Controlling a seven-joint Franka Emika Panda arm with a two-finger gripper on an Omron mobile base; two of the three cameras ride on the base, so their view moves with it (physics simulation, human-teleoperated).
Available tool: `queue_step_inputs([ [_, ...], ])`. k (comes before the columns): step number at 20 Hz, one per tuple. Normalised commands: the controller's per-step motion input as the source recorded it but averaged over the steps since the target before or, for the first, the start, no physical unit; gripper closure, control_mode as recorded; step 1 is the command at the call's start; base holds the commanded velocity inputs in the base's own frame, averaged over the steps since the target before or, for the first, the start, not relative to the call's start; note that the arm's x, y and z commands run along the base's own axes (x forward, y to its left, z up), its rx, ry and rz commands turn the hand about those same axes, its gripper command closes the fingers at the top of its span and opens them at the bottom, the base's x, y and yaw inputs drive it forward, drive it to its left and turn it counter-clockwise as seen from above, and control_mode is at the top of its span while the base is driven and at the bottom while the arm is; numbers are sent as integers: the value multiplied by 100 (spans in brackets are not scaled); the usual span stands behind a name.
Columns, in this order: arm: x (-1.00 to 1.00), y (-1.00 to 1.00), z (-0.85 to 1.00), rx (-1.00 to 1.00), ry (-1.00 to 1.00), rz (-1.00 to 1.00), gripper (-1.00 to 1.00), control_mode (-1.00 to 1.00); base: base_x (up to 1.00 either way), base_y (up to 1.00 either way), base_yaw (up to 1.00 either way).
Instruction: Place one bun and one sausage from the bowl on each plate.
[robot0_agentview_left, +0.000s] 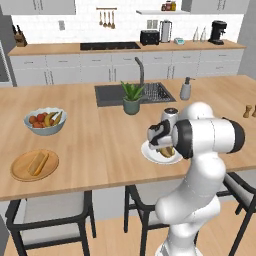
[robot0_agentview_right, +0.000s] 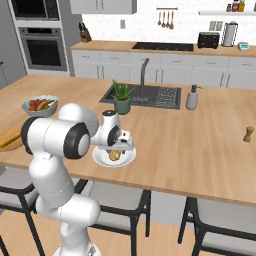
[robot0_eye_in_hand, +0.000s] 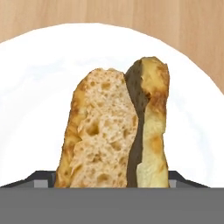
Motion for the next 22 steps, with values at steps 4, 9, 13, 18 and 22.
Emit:
queue_step_inputs([
  [4, -1, -1, -11, 0, -1, 3, -100, -100, 0, 0, 0],
  [9, 0, 0, 9, 0, 0, 0, -100, -100, 0, 0, 0],
  [13, 0, 0, 31, 0, 0, 0, -100, -100, 0, 0, 0],
  [18, -25, 0, 69, 0, -4, 0, -100, -100, 0, 0, 0],
  [22, -85, -1, 85, 0, -7, 0, -100, -100, 0, 0, 0],
])
